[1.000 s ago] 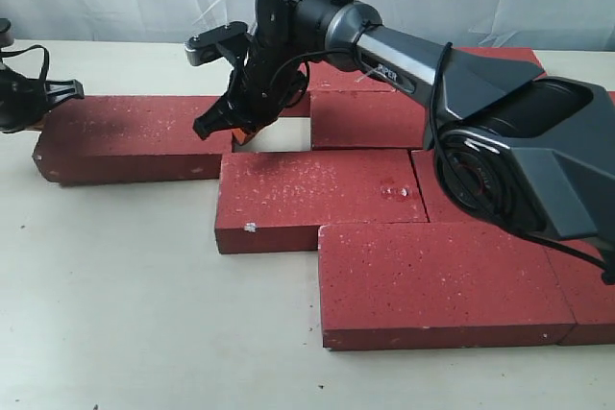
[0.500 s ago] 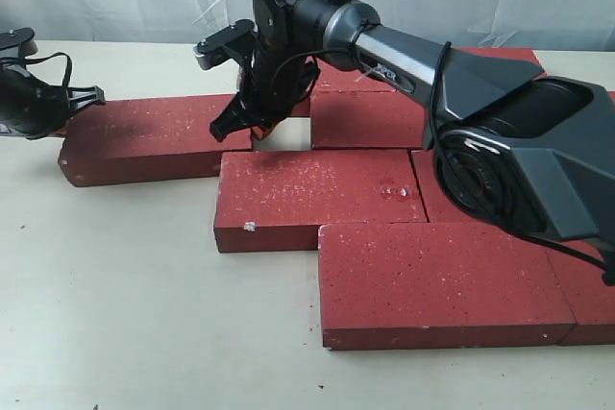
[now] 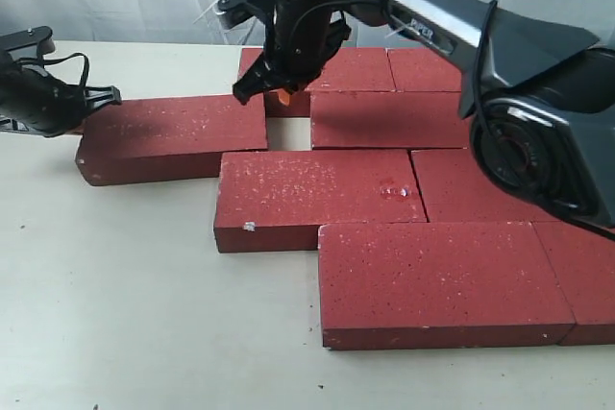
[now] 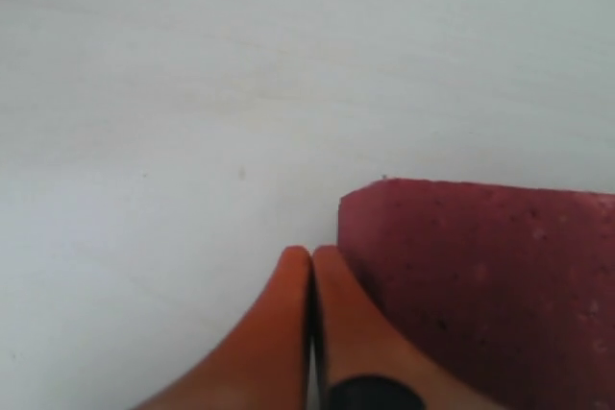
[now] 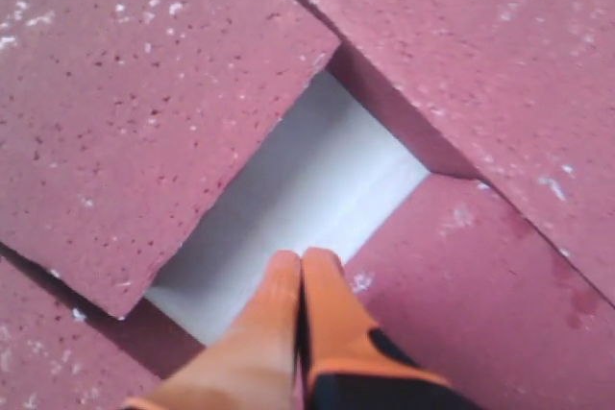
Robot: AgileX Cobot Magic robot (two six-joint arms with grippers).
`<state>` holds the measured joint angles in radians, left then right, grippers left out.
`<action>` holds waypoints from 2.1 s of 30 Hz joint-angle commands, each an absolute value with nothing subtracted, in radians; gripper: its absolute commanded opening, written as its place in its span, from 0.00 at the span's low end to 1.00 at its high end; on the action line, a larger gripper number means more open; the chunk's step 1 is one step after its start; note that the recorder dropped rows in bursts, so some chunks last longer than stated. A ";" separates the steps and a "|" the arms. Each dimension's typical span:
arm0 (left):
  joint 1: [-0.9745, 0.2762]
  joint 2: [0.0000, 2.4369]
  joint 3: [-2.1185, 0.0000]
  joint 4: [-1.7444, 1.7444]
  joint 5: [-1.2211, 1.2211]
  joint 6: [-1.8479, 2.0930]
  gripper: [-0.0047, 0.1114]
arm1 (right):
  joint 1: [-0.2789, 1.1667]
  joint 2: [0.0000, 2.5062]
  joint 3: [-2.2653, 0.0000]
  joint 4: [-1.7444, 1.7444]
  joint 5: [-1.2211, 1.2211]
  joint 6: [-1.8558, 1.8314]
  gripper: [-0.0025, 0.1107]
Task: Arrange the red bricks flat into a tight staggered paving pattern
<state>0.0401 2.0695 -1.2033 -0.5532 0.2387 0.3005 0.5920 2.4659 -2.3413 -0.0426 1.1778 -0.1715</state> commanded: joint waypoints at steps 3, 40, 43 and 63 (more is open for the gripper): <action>0.001 2.072 -1.207 -0.569 0.201 0.299 0.04 | 0.555 2.328 -2.187 -0.028 1.149 -0.159 0.01; -0.165 2.072 -1.262 -0.466 0.182 0.295 0.04 | 0.519 1.836 -1.289 0.197 0.701 -0.374 0.01; -0.146 2.072 -1.262 -0.449 0.205 0.293 0.04 | 0.519 1.836 -1.289 0.197 0.703 -0.374 0.01; 0.066 1.869 -1.217 -0.359 0.393 0.234 0.42 | 0.461 1.773 -1.289 0.140 0.820 -0.346 0.01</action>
<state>0.0332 1.9208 -1.2416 -0.3684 0.3619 0.2669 0.4840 1.7936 -1.2893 0.1643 0.7969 -0.3510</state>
